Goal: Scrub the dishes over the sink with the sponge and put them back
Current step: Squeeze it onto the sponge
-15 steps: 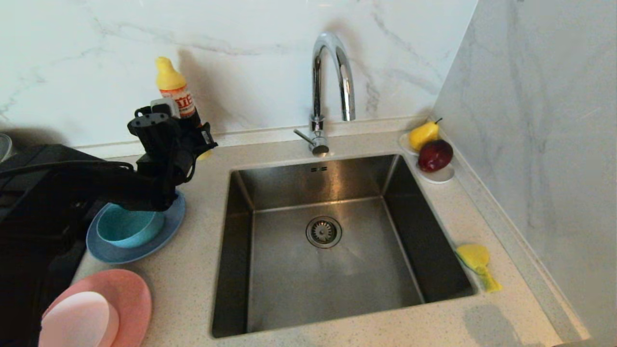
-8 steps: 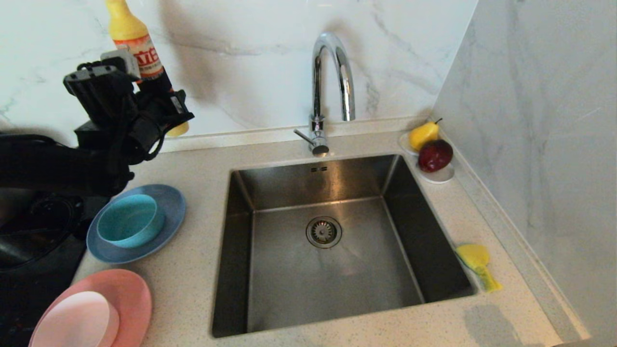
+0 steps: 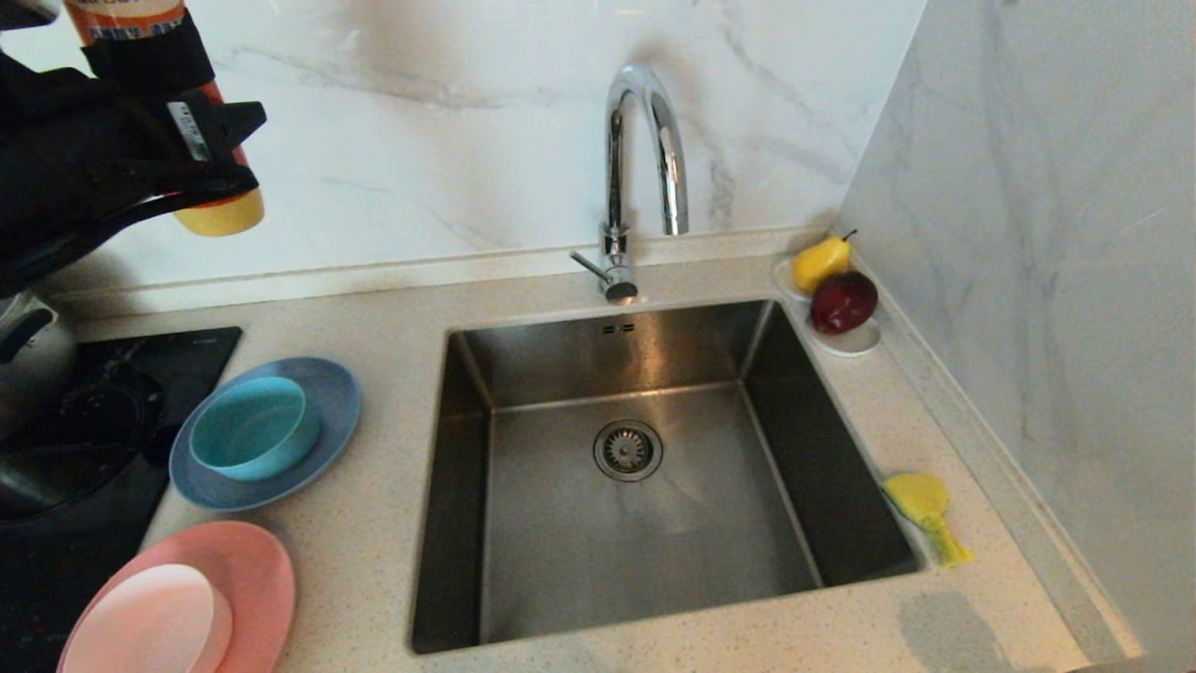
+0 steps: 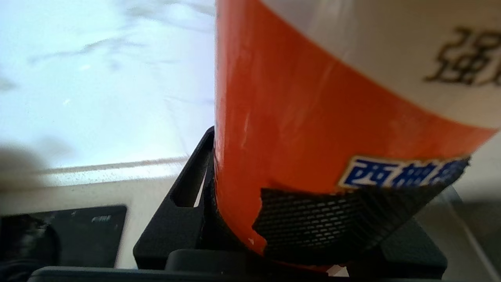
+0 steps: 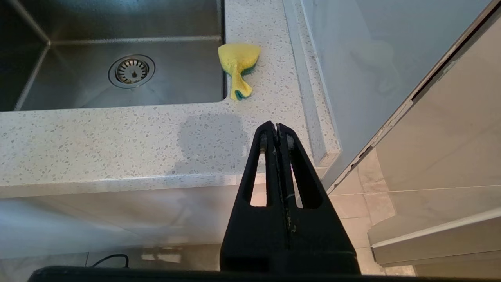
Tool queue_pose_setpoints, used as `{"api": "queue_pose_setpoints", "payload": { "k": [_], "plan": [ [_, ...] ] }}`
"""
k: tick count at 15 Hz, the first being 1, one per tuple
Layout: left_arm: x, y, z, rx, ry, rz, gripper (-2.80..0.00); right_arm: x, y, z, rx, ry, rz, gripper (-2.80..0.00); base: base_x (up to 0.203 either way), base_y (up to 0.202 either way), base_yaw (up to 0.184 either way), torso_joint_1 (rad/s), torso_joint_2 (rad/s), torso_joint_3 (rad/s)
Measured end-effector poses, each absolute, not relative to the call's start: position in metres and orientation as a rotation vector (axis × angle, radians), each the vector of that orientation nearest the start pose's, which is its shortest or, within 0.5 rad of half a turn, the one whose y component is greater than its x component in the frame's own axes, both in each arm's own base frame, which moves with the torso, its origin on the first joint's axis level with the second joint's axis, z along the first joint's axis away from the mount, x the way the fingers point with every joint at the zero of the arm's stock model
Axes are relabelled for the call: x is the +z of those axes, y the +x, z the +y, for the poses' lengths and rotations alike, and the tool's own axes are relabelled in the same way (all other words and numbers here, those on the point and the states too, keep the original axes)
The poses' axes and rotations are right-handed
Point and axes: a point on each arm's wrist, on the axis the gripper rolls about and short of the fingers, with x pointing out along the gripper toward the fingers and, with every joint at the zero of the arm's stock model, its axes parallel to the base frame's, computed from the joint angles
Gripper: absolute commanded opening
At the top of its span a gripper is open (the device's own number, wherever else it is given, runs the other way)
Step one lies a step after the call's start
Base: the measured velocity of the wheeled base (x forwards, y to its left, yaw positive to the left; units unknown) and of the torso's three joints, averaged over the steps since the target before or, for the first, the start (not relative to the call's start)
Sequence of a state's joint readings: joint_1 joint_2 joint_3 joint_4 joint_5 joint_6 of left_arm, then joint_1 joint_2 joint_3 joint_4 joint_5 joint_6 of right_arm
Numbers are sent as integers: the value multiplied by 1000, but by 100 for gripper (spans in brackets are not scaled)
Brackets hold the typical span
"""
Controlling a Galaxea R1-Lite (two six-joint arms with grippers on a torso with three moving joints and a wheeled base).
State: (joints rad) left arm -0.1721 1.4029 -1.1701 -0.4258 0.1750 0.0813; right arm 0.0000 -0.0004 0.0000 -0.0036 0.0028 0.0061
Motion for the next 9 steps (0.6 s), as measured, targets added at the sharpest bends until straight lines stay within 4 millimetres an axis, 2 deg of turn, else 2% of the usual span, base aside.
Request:
{"api": "queue_pose_setpoints", "payload": {
  "k": [4, 6, 9],
  "plan": [
    [357, 169, -54, -203, 210, -133, -280, 76, -23, 0, 3, 6, -4, -280, 0, 0, 0, 0, 0, 0],
    [359, 154, -59, -264, 291, -146, -280, 76, -23, 0, 2, 6, -4, -280, 0, 0, 0, 0, 0, 0],
    [359, 148, -70, -333, 345, -165, -280, 76, -23, 0, 3, 6, -4, -280, 0, 0, 0, 0, 0, 0]
  ]
}}
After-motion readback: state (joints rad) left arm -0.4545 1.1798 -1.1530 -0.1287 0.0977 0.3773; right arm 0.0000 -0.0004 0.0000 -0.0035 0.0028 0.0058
